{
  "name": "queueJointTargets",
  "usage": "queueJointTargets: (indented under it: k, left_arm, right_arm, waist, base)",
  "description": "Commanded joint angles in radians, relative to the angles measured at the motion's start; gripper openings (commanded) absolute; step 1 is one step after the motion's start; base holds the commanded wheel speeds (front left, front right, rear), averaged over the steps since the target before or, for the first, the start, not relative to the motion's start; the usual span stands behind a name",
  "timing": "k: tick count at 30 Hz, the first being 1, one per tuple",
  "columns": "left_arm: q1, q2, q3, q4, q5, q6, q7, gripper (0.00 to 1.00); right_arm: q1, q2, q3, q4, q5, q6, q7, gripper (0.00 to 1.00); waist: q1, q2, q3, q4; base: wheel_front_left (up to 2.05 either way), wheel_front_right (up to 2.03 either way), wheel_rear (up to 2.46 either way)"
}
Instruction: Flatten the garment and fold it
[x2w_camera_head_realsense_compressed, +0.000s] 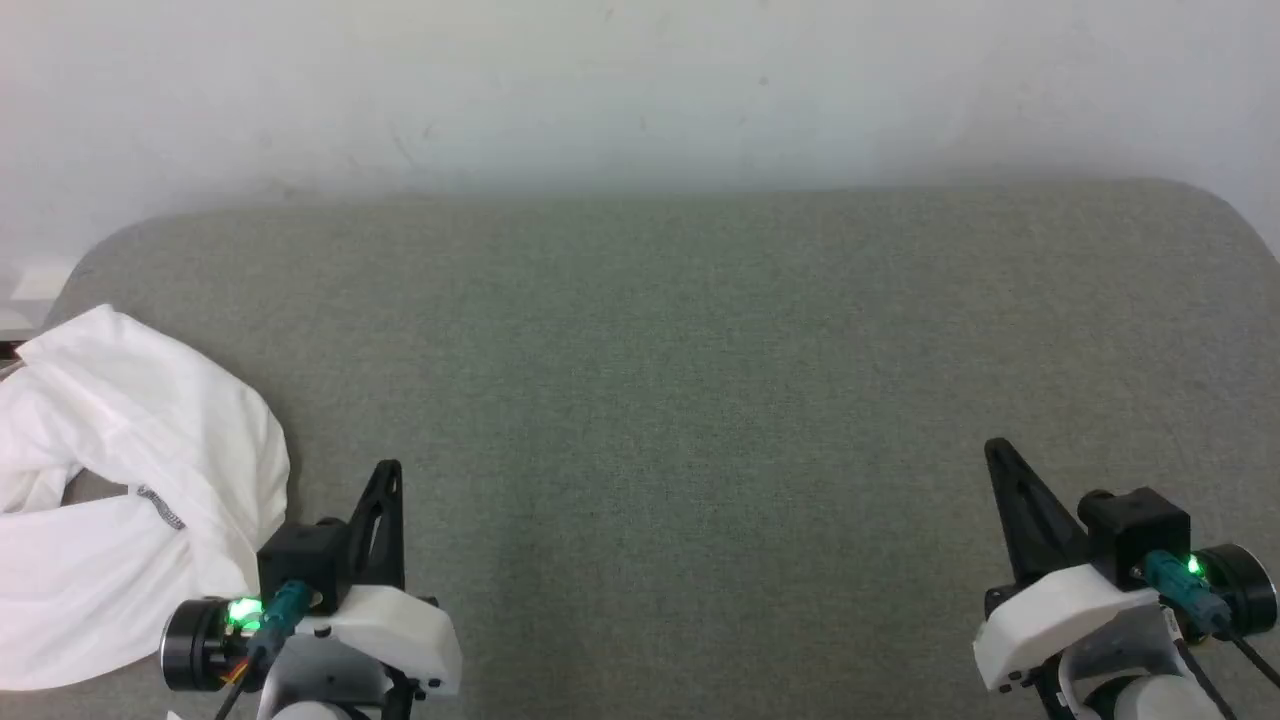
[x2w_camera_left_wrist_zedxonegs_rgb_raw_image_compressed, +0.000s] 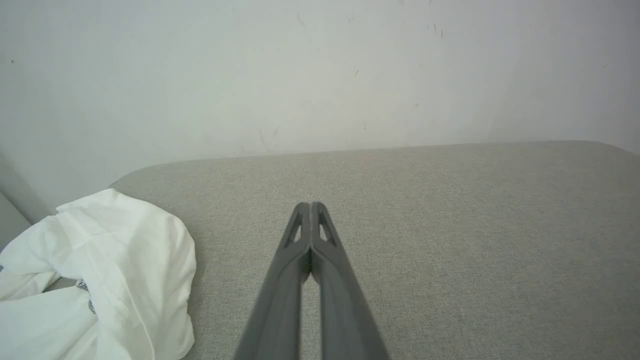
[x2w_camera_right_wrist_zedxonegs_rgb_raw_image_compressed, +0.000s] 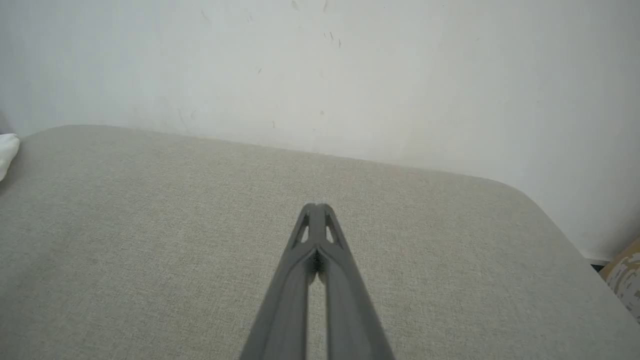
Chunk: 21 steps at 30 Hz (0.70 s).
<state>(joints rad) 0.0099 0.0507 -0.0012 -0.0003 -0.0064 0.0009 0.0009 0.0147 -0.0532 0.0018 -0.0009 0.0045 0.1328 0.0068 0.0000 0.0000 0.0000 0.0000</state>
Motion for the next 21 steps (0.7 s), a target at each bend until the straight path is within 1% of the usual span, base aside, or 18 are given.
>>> queueJointTargets:
  k: [1, 14, 15, 21]
  left_arm:
    - [-0.010, -0.001, 0.001, 0.000, 0.006, -0.001, -0.001, 0.00]
    - [-0.010, -0.001, 0.001, 0.000, 0.006, -0.001, -0.001, 0.00]
    - [0.000, 0.000, 0.000, 0.000, 0.000, 0.000, 0.000, 1.00]
    - [-0.003, 0.000, -0.006, 0.003, -0.009, -0.003, -0.008, 1.00]
  right_arm:
    - [-0.015, 0.003, -0.002, 0.001, -0.005, -0.002, -0.007, 0.00]
    - [-0.015, 0.003, -0.002, 0.001, -0.005, -0.002, -0.007, 0.00]
    - [0.000, 0.000, 0.000, 0.000, 0.000, 0.000, 0.000, 1.00]
    - [0.003, 0.000, -0.001, 0.000, 0.008, 0.000, -0.007, 1.00]
  waist:
    - [0.0000, 0.0000, 0.000, 0.000]
    - [0.0000, 0.0000, 0.000, 0.000]
    - [0.0000, 0.0000, 0.000, 0.000]
    - [0.0000, 0.0000, 0.000, -0.001]
  base:
    - [0.00, 0.00, 0.00]
    - [0.00, 0.00, 0.00]
    - [0.00, 0.00, 0.00]
    - [0.00, 0.00, 0.00]
